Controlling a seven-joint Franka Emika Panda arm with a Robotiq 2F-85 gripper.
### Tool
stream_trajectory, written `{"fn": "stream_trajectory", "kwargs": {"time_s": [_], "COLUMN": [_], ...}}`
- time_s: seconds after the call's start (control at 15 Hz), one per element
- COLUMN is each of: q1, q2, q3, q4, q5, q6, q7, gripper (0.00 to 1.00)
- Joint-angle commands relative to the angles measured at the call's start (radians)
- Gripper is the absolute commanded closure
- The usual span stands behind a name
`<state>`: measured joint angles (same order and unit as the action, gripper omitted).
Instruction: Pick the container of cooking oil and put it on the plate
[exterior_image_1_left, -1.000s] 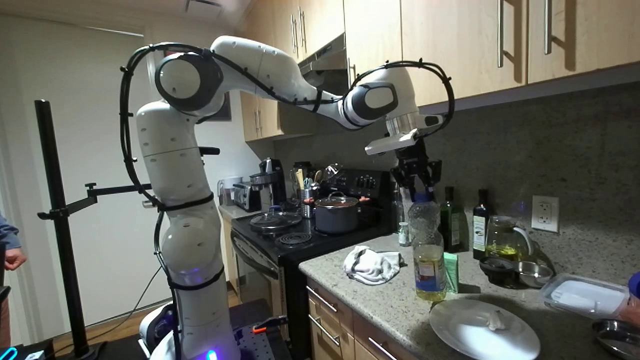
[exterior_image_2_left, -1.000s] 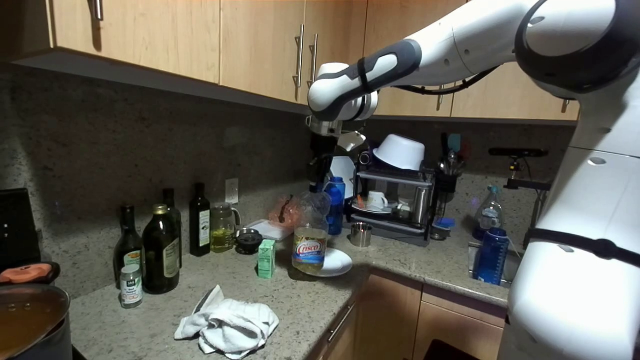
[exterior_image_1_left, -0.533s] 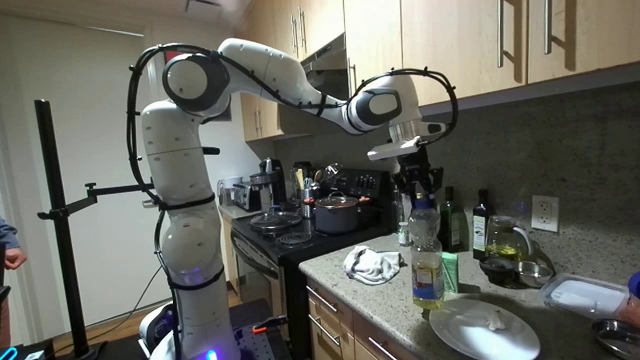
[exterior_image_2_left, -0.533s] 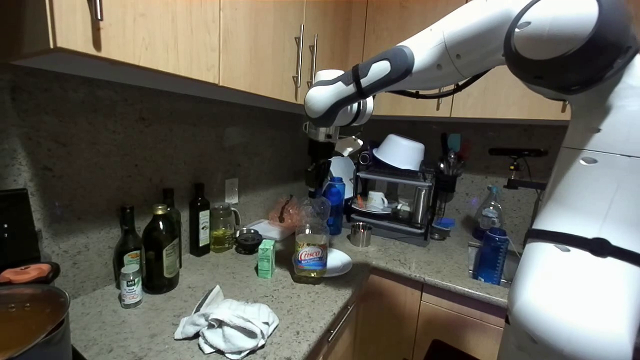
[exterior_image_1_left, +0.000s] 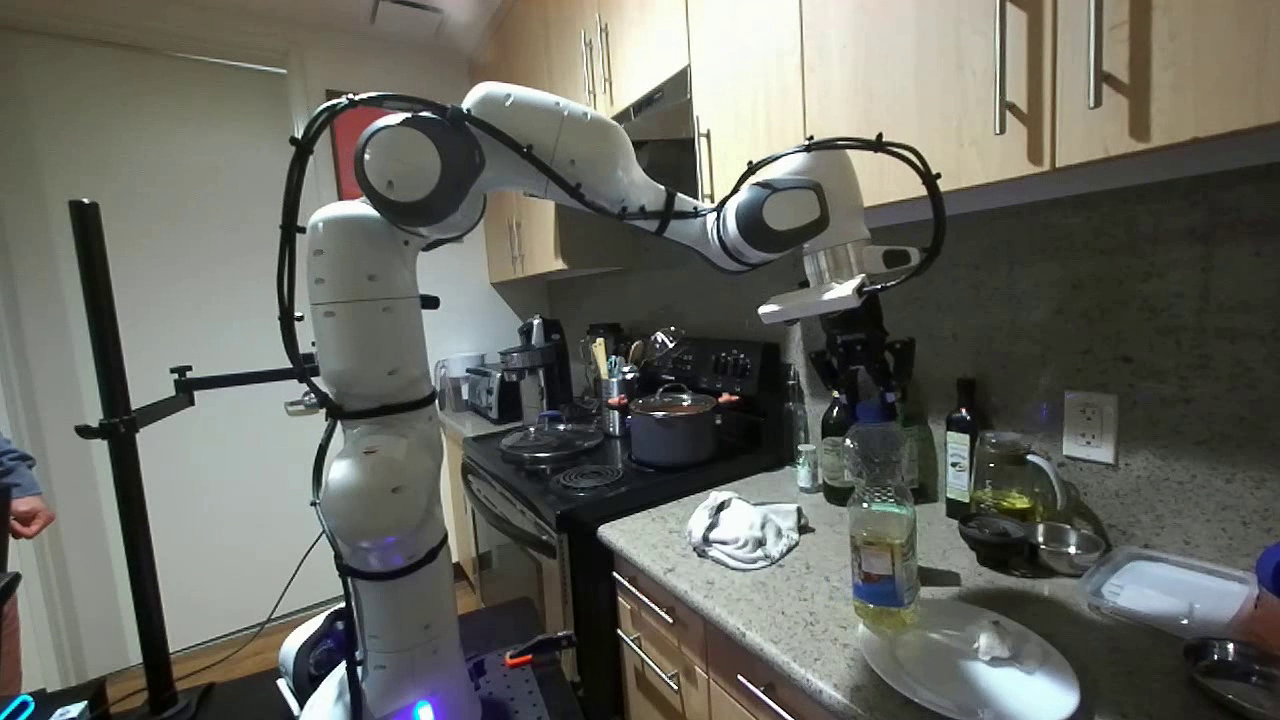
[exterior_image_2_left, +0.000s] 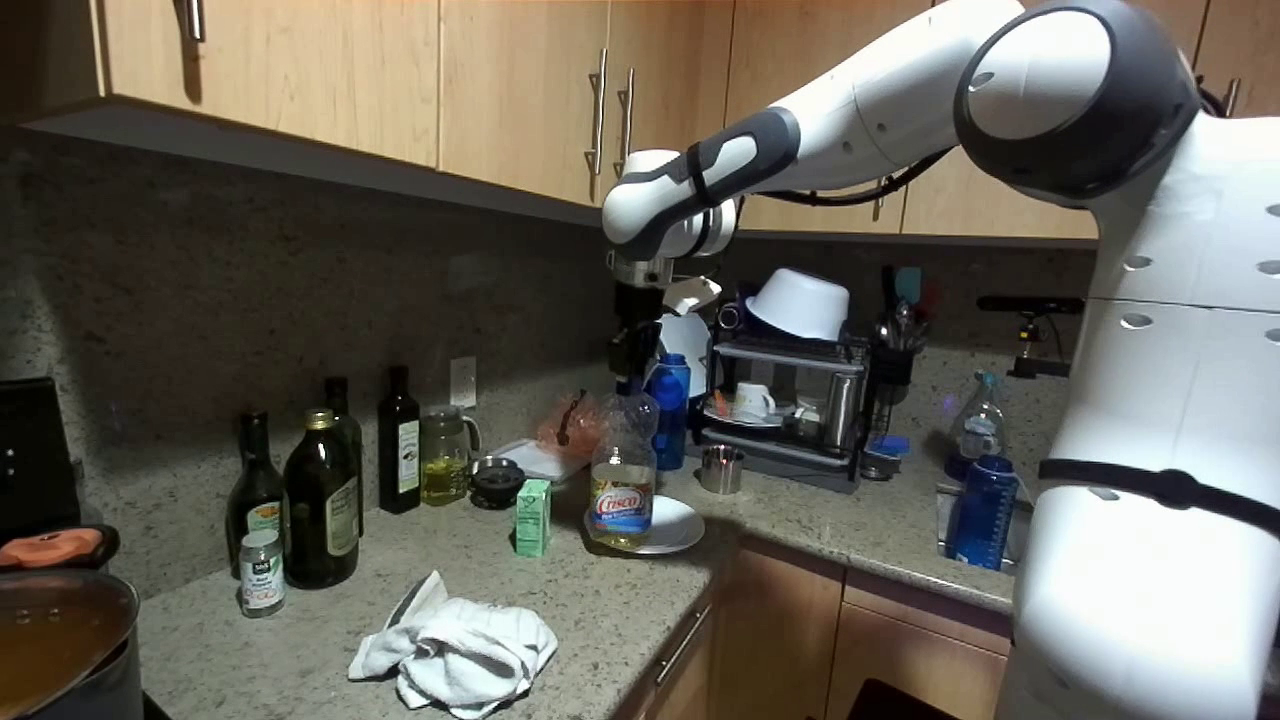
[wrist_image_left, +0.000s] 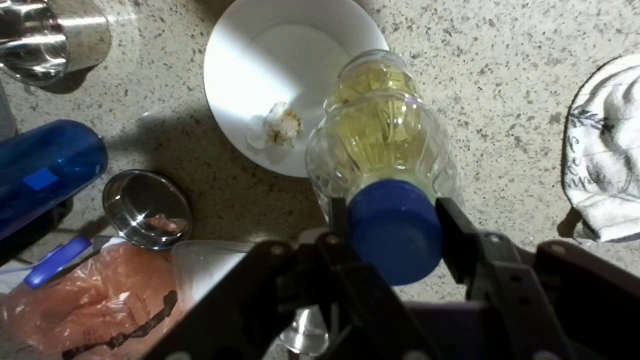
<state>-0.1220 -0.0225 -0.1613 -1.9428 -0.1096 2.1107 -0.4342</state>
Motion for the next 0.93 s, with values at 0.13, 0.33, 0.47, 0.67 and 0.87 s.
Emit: {"fn": "stream_trajectory", "kwargs": {"time_s": [0.13, 0.33, 0.47, 0.67, 0.87], "q1": [-0.033, -0.051, -0.060, -0.068, -0.072], "q2": [0.028, 0.030, 0.025, 0.018, 0.018], "q3": [-0.015, -0.029, -0.033, -0.039, -0.041], "q4": [0.064, 0.057, 0.049, 0.040, 0.022], "q5": [0.011, 0.018, 0.013, 0.012, 0.017], "q6": [-0.021, -0.020, -0.010, 0.008, 0.024], "q7": [0.048, 0.067, 0.079, 0.081, 0.100], "gripper": [0.79, 0.79, 0.79, 0.79, 0.79]}}
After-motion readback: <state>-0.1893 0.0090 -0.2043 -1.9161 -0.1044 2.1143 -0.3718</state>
